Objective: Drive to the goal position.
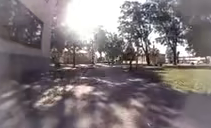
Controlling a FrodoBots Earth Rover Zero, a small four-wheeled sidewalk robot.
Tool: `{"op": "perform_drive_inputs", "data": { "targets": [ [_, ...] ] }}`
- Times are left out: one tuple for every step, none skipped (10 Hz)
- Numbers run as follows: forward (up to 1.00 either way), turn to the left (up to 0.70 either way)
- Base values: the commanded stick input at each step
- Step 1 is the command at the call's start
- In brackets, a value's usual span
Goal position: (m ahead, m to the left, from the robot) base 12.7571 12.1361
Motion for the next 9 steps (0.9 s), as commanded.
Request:
{"op": "perform_drive_inputs", "data": {
  "targets": [
    [0.45,0.0],
    [0.45,0.0],
    [0.45,0.0],
    [0.45,0.0],
    [0.45,0.0],
    [0.45,0.0],
    [0.53,0.0],
    [0.6,0.0],
    [0.6,0.0]
  ]
}}
